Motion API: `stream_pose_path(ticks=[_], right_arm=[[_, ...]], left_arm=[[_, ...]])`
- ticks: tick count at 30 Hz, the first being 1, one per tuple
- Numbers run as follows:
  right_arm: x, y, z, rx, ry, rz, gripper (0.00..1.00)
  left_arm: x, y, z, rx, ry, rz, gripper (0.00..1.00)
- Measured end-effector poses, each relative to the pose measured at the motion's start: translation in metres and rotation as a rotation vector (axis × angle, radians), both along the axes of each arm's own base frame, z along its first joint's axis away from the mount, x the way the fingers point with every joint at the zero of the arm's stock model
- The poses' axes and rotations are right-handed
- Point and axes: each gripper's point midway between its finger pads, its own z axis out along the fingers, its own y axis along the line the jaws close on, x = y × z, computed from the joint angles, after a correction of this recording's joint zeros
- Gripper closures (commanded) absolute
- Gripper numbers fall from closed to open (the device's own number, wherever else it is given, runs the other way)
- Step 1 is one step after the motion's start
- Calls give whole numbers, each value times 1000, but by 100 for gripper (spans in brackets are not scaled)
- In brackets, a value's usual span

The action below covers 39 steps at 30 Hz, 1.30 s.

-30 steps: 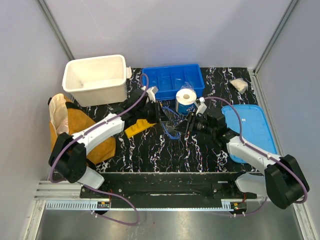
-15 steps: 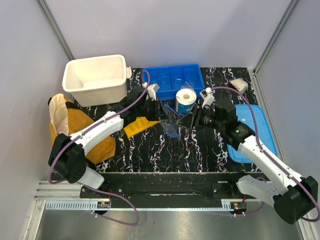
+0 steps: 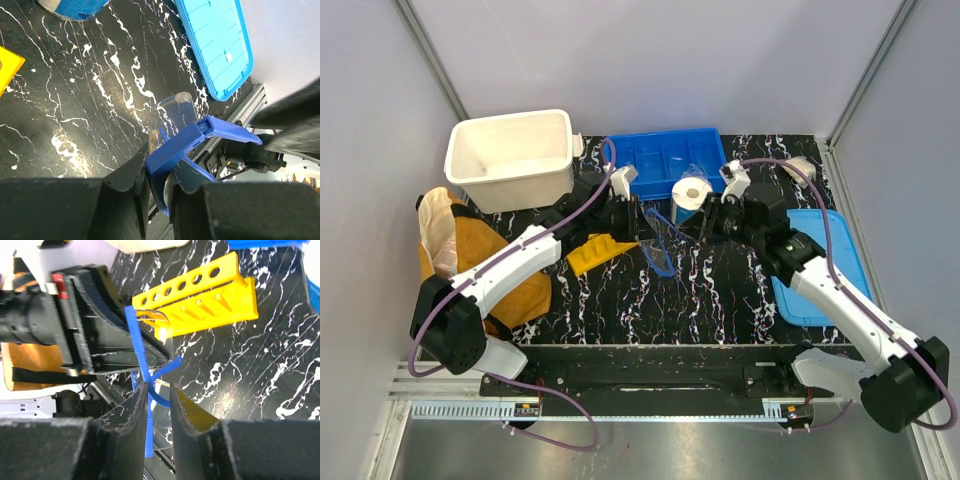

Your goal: Organize the chemistry lab equipment

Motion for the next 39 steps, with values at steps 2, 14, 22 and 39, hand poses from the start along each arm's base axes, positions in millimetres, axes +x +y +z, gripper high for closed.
stream_pose_path(ticks=[2,14,22,39], right_arm=[[3,4,-13,-18,33,7,73],[-22,24,-75,-57,166,36,73],[-7,-4,-49,-109,54,-119,66],[-19,-32,-25,-172,-91,-140,60]], left_arm=[[-1,0,1,-6,1,1,80],[6,-1,8,-29,-10,36,82],[30,36,6,17,-1,171,80],[195,271,123,130,-270,845,77]])
